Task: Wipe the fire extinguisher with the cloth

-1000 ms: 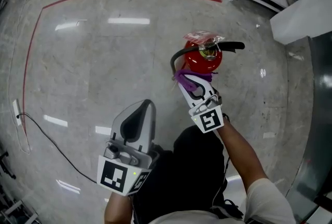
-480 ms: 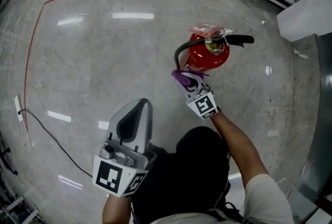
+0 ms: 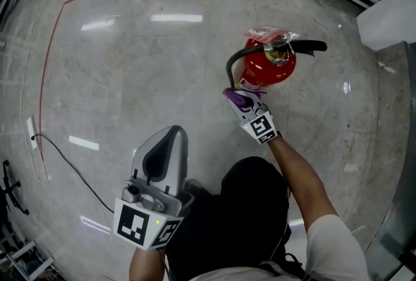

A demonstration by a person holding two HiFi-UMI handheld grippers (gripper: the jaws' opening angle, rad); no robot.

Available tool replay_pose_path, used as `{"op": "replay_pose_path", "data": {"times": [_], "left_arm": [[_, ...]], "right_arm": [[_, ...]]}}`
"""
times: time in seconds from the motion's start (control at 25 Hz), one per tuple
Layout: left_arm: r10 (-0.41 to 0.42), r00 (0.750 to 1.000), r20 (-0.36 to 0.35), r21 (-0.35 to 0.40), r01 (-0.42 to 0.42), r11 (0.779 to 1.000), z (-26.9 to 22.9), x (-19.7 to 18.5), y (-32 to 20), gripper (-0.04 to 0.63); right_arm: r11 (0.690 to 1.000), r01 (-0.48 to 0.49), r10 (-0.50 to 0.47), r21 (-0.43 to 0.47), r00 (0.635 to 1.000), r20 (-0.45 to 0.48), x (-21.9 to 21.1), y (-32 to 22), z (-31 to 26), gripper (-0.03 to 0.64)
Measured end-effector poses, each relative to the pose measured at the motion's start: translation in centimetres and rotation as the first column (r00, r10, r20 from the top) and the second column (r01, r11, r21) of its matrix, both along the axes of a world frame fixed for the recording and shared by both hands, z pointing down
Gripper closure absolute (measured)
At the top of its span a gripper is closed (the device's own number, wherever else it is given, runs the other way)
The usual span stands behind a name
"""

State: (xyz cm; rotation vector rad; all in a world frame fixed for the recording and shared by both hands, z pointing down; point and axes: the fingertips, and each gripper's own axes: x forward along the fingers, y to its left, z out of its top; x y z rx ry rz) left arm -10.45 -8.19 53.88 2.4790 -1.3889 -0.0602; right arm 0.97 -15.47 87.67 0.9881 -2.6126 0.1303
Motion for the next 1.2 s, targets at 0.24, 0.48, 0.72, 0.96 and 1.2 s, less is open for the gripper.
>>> {"op": "replay_pose_path", "data": {"times": [0.24, 0.48, 0.72, 0.96, 1.2], "left_arm": [[-0.002, 1.0, 0.004, -0.005, 0.002, 1.0, 0.1, 0.7, 0.0, 0.592], [0.028, 1.0, -0.003, -0.009, -0.028, 1.0, 0.4, 3.0, -0.7, 0.592], [0.043, 0.999, 0.011, -0.002, -0.043, 0.999, 0.8, 4.9, -1.3, 0.592], [0.023, 1.0, 0.021, -0.03, -0.022, 0.999, 2.1, 5.4, -1.5, 0.592], [-0.005, 1.0, -0.002, -0.036, 0.005, 0.999, 3.1, 4.5, -1.8, 0.592]], "right_arm": [[0.995, 0.016, -0.01, -0.101, 0.998, 0.062, 0.8, 1.7, -0.5, 0.548], [0.953, -0.208, 0.282, -0.219, 0.872, 0.399, 10.7, 3.5, -6.5, 0.548], [0.823, -0.531, 0.539, -0.204, 0.615, 0.575, 23.4, 1.2, -12.8, 0.548], [0.827, -0.562, 0.458, -0.036, 0.635, 0.622, 23.6, -2.2, -19.1, 0.548], [0.907, -0.399, 0.246, 0.132, 0.759, 0.603, 16.2, -2.2, -23.7, 0.548]]}}
